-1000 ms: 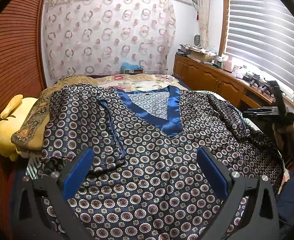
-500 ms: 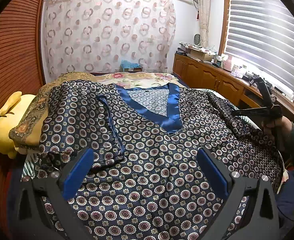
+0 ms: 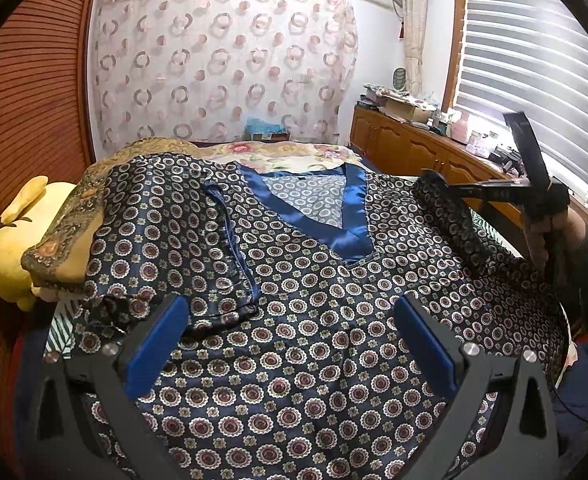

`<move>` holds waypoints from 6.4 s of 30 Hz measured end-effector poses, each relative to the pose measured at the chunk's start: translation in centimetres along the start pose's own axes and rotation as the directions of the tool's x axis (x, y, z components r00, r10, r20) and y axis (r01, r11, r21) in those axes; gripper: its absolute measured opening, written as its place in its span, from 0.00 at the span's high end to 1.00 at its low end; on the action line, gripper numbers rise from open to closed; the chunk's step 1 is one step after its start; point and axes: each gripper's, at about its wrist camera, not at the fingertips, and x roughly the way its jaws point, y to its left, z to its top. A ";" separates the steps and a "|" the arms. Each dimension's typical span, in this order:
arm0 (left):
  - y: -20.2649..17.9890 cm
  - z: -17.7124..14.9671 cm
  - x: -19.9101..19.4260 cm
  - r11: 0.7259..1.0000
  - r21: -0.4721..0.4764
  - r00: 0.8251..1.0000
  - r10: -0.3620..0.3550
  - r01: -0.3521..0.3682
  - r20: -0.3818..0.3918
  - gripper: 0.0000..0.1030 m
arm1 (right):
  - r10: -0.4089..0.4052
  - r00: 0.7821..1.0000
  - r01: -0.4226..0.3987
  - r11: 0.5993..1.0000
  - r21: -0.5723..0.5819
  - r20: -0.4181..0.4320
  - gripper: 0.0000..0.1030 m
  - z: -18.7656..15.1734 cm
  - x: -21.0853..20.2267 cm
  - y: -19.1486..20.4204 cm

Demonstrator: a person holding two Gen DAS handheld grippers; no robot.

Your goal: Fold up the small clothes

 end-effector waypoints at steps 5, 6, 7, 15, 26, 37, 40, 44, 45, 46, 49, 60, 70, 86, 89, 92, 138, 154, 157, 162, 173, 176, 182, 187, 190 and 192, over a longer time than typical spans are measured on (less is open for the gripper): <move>0.5 -0.1 -0.1 1.000 -0.007 1.000 0.006 -0.006 0.000 0.00 | 0.002 1.000 -0.002 1.000 -0.022 -0.005 0.66 1.1 0.3 1.9; 0.7 -0.1 -0.1 1.000 -0.007 1.000 0.008 -0.008 0.001 0.00 | -0.007 1.000 0.007 1.000 -0.018 -0.001 0.62 1.2 0.1 1.9; 0.8 -0.1 -0.1 1.000 -0.009 1.000 0.008 -0.008 0.001 0.00 | -0.015 1.000 0.015 1.000 -0.013 0.005 0.62 1.1 -0.1 1.6; 1.5 -0.3 0.2 1.000 -0.026 1.000 0.013 -0.014 -0.003 0.00 | -0.191 0.976 0.196 0.980 0.042 -0.105 0.58 -1.7 1.5 -4.6; 2.0 -0.2 0.5 0.999 -0.030 1.000 0.023 -0.024 -0.012 0.00 | -0.091 0.981 0.120 0.979 0.166 -0.173 0.58 -3.8 2.9 -8.4; 3.5 0.1 0.7 0.998 -0.044 0.999 0.047 -0.048 -0.014 0.00 | -0.091 0.985 0.104 0.991 0.085 -0.146 0.97 -3.2 2.6 -7.9; 4.3 0.5 0.6 0.997 -0.046 0.998 0.063 -0.064 -0.008 0.00 | -0.157 0.982 0.169 0.979 0.111 -0.107 0.98 -2.6 1.9 -9.3; 5.7 1.3 0.7 0.996 -0.047 0.997 0.076 -0.076 -0.007 0.00 | -0.167 0.978 0.181 0.976 0.120 -0.122 0.99 -2.7 2.0 -10.2; 6.2 1.8 0.8 0.996 -0.050 0.997 0.078 -0.078 -0.006 0.00 | -0.163 0.978 0.179 0.977 0.117 -0.132 0.98 -2.8 2.2 -10.2; 6.6 2.0 0.8 0.996 -0.052 0.997 0.077 -0.077 -0.005 0.00 | -0.161 0.977 0.177 0.977 0.118 -0.137 0.98 -2.9 2.2 -10.2; 8.2 3.1 1.3 0.995 -0.047 0.996 0.086 -0.087 -0.012 0.00 | -0.158 0.979 0.174 0.977 0.120 -0.130 0.98 -2.9 2.2 -10.4; 15.3 7.0 5.1 0.988 -0.093 0.991 0.117 -0.123 -0.066 0.20 | -0.163 0.976 0.178 0.980 0.093 -0.146 0.65 -1.5 5.0 -11.5; 19.5 10.0 9.9 0.979 -0.124 0.980 0.147 -0.163 -0.133 0.39 | -0.154 0.983 0.165 0.980 0.111 -0.100 0.63 -2.0 5.6 -12.2; 20.7 11.7 15.7 0.979 -0.146 0.972 0.112 -0.144 -0.207 0.39 | -0.143 0.985 0.154 0.981 0.120 -0.098 0.62 -2.1 5.6 -12.5; 20.7 11.5 15.7 0.980 -0.145 0.972 0.108 -0.139 -0.207 0.39 | -0.143 0.985 0.154 0.981 0.120 -0.098 0.62 -2.1 5.6 -12.4; 20.5 11.4 15.4 0.983 -0.140 0.975 0.088 -0.118 -0.202 0.57 | -0.143 0.985 0.154 0.981 0.120 -0.098 0.62 -2.1 5.6 -12.5; 8.0 3.7 -2.2 1.000 -0.004 0.999 0.015 -0.015 0.050 0.99 | 0.010 0.995 -0.016 0.998 0.057 0.100 0.99 -2.8 -5.2 -3.2; 8.4 -2.7 -4.3 0.995 -0.099 1.000 0.025 -0.023 0.014 0.99 | -0.031 0.996 0.026 0.998 0.059 0.078 0.67 -6.9 -7.0 -1.1; 8.1 -2.4 -4.0 0.996 -0.091 1.000 0.022 -0.021 0.014 0.99 | -0.030 0.999 0.030 1.000 0.005 0.035 0.64 -5.7 -4.7 -0.1; 8.0 -2.4 -3.7 0.996 -0.089 1.000 0.015 -0.014 0.009 0.99 | -0.061 0.997 0.055 0.993 -0.106 -0.055 0.60 -4.5 0.1 2.1; 7.7 -2.7 -3.0 0.996 -0.089 1.000 0.001 -0.001 -0.003 0.99 | -0.147 0.983 0.118 0.965 -0.234 -0.112 0.49 -3.0 4.4 2.9; 7.5 -2.9 -2.6 0.996 -0.091 1.000 -0.004 0.003 -0.010 0.99 | -0.117 0.984 0.083 0.969 -0.232 -0.136 0.49 -3.1 5.0 2.8; 7.6 -2.9 -2.0 0.996 -0.089 1.000 -0.001 0.000 -0.020 0.99 | -0.093 0.983 0.053 0.968 -0.245 -0.156 0.72 -2.4 6.4 3.7; 7.7 -2.7 -3.1 0.996 -0.087 1.000 0.008 -0.008 0.003 0.99 | -0.053 0.996 0.036 0.976 -0.214 -0.077 0.98 -2.6 4.1 4.2; 7.9 -2.9 -4.6 0.996 -0.092 1.000 0.014 -0.012 0.027 0.99 | -0.031 0.999 0.034 0.986 -0.162 0.020 0.99 -3.3 0.0 3.8; 8.3 -3.3 -5.9 0.994 -0.106 0.999 0.016 -0.012 0.039 0.99 | -0.034 0.998 0.042 0.990 -0.137 0.062 0.99 -4.2 -2.8 3.5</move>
